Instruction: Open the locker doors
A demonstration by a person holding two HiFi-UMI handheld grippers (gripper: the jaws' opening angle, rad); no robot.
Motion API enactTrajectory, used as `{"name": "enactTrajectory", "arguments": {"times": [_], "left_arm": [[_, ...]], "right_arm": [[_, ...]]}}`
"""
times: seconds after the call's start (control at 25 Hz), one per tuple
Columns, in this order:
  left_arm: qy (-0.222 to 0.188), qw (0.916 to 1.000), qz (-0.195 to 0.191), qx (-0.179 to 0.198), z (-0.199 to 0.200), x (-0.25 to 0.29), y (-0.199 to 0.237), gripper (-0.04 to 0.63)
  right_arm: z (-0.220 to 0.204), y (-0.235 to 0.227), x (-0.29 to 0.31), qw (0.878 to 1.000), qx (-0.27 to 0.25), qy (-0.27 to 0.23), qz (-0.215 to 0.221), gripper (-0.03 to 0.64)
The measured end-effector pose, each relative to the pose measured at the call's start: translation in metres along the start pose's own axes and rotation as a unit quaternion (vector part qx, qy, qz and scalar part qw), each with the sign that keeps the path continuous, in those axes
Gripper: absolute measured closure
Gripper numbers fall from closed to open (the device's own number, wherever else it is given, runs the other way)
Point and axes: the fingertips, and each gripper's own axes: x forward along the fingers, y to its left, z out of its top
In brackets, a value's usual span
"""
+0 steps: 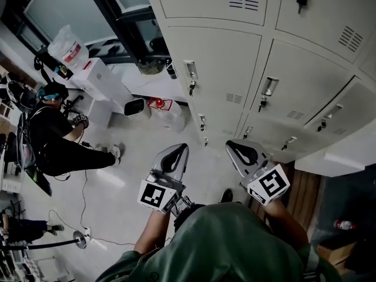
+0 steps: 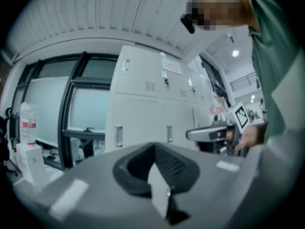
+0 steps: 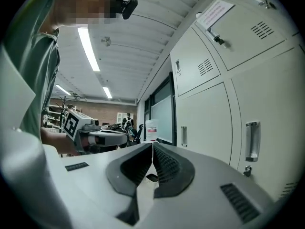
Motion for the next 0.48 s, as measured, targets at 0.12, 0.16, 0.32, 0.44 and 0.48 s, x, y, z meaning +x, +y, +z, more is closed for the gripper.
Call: {"name": "enactTrajectory", "arguments": {"times": [0.12, 0.16, 0.32, 0.44, 0.48], "left_arm": [[0.002, 0.9998, 0.017, -0.003, -0.003, 0.015, 0.007, 0.594], [0.003, 0.9998, 0.022, -0.003, -0.003, 0.019, 0.010, 0.594], [0.023, 0.9992, 0.033, 0.002, -0.011, 0.031, 0.029, 0.594], [0.021, 0.9993, 0.032, 0.001, -0.011, 0.042, 0.047, 0.594], [0.015, 0.9995, 0.028, 0.001, -0.011, 0.045, 0.053, 0.594]], "right_arm": [[-0.002, -0.018, 0.019, 1.000, -0.003, 0.004, 0.020, 0.611], [-0.002, -0.022, 0.026, 1.000, -0.002, 0.004, 0.025, 0.611], [0.000, -0.038, 0.050, 0.999, 0.002, 0.003, 0.033, 0.611], [-0.001, -0.051, 0.069, 1.000, 0.003, 0.011, 0.028, 0.611], [0.000, -0.054, 0.076, 1.000, 0.002, 0.012, 0.026, 0.611]]}}
